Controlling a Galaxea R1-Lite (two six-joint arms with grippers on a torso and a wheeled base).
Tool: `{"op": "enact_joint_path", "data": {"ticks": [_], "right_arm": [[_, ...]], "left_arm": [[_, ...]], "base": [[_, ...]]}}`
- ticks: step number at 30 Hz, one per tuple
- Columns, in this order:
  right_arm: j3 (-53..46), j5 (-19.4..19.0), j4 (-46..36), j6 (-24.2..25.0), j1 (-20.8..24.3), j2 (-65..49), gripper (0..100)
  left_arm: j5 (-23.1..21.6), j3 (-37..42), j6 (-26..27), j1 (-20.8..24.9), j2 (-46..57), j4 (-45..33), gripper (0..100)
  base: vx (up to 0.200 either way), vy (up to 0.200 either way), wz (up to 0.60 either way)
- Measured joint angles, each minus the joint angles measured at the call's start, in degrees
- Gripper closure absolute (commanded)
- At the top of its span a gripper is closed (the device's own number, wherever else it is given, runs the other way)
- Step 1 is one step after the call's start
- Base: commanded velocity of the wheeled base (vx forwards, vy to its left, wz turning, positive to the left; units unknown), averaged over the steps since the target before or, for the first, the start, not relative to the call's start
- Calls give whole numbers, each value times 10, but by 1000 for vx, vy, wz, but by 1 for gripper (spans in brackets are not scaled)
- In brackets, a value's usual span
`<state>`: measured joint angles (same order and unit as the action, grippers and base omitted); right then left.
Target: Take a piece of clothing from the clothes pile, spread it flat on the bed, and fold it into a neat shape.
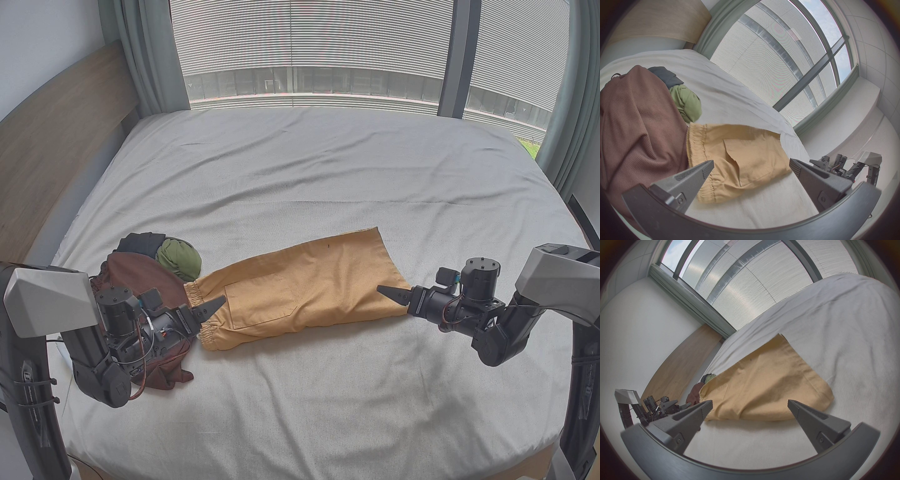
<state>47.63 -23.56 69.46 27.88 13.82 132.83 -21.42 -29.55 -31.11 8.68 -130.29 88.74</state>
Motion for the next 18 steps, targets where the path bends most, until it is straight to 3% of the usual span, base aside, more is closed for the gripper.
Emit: {"op": "enact_joint_path", "data": {"ticks": [18], "right_arm": [[0, 1, -4, 1, 1, 66, 0]], "left_arm": [[0, 11, 14, 14, 2, 0, 0]], "base": [[0, 0, 0]]}}
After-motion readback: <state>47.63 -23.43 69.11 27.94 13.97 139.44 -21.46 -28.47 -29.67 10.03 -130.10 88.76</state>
